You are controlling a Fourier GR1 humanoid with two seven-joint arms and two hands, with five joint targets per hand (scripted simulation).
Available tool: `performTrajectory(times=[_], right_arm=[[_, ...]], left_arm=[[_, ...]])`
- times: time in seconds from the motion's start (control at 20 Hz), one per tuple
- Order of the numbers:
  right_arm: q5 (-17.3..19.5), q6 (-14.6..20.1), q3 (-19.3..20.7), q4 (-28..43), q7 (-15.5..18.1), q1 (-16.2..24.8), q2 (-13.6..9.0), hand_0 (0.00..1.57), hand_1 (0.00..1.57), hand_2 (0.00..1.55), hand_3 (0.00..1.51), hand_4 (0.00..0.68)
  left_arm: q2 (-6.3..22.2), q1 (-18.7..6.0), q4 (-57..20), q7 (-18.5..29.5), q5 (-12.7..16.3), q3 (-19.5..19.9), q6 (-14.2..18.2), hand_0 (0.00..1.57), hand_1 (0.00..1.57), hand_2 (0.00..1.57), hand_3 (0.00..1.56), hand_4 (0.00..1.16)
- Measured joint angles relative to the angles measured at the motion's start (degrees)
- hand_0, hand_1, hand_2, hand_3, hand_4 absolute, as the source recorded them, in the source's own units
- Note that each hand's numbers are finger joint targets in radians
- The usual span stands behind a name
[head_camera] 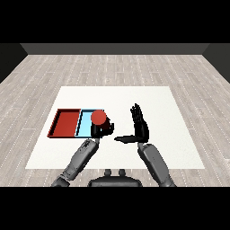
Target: Pick the red can and put it in the red box
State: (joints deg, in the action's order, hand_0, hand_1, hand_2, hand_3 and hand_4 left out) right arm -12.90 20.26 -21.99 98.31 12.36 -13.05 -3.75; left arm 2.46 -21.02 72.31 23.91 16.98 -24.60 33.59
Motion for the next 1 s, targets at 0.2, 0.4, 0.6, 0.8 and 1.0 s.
performTrajectory(times=[0.2, 0.4, 0.6, 0.8, 1.0], right_arm=[[-2.27, -2.34, 3.22, 6.52, -1.2, 4.76, -3.3, 0.0, 0.0, 0.0, 0.0, 0.0], [-4.09, -5.0, 6.74, 8.66, -0.65, 8.55, -5.97, 0.0, 0.0, 0.0, 0.0, 0.0], [-5.69, -7.03, 9.91, 8.37, 0.85, 13.32, -7.79, 0.0, 0.0, 0.0, 0.0, 0.0], [-6.77, -8.63, 11.71, 7.96, 1.96, 16.11, -8.52, 0.0, 0.0, 0.0, 0.0, 0.0], [-7.86, -9.44, 12.88, 6.47, 2.25, 16.43, -8.29, 0.0, 0.0, 0.0, 0.0, 0.0]], left_arm=[[1.86, -0.28, 0.39, -0.28, -0.43, 3.36, -1.03, 1.57, 1.57, 1.57, 1.48, 1.13], [6.98, 0.57, 4.25, -4.35, -1.17, 6.57, -1.03, 1.57, 1.57, 1.57, 1.49, 1.12], [12.71, 0.03, 4.42, -7.51, -1.78, 10.58, -1.77, 1.57, 1.57, 1.57, 1.49, 1.11], [18.81, -0.36, 1.24, -10.12, -3.65, 13.69, -2.68, 1.57, 1.57, 1.54, 1.47, 1.12], [23.91, -0.89, -6.93, -12.94, -5.28, 15.74, -4.58, 1.57, 1.57, 1.56, 1.51, 1.08]])
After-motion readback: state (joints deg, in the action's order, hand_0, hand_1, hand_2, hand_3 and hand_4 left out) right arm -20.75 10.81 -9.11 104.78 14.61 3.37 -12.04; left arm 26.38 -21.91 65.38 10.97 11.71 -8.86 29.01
